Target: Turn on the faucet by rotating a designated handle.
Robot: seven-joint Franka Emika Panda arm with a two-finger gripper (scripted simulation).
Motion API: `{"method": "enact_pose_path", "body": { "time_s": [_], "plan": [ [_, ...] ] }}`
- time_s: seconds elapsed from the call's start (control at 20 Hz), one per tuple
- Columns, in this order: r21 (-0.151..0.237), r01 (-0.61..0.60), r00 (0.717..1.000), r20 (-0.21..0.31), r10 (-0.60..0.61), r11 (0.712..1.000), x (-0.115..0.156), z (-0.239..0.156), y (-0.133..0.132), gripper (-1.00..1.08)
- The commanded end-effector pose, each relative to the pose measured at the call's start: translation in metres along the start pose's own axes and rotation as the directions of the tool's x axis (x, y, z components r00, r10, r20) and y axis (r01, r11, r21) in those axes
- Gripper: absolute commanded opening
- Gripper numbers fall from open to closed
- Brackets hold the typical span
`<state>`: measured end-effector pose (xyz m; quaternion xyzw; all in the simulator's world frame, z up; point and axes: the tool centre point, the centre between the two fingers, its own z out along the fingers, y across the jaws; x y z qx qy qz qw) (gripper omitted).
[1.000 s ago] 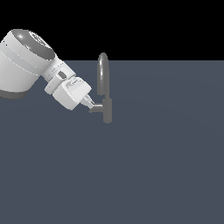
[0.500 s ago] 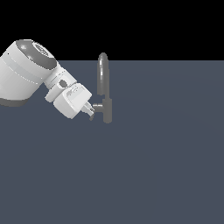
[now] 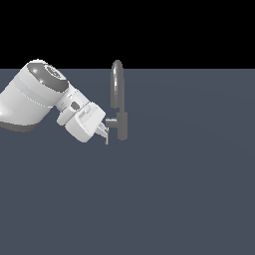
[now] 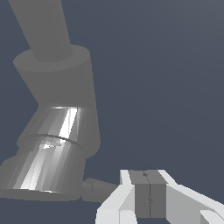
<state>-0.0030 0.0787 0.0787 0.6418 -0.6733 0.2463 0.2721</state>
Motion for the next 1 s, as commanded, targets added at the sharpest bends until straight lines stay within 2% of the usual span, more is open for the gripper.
{"method": "enact_pose_path", "body": {
  "time_s": [0.0,0.95],
  "plan": [
    [-0.015,-0.010,0.999,0.032,0.011,1.000,0.001,-0.001,0.002,-1.00],
    [-0.011,0.030,0.999,-0.033,-0.030,0.999,-0.036,0.040,-0.037,-1.00]
  ]
}}
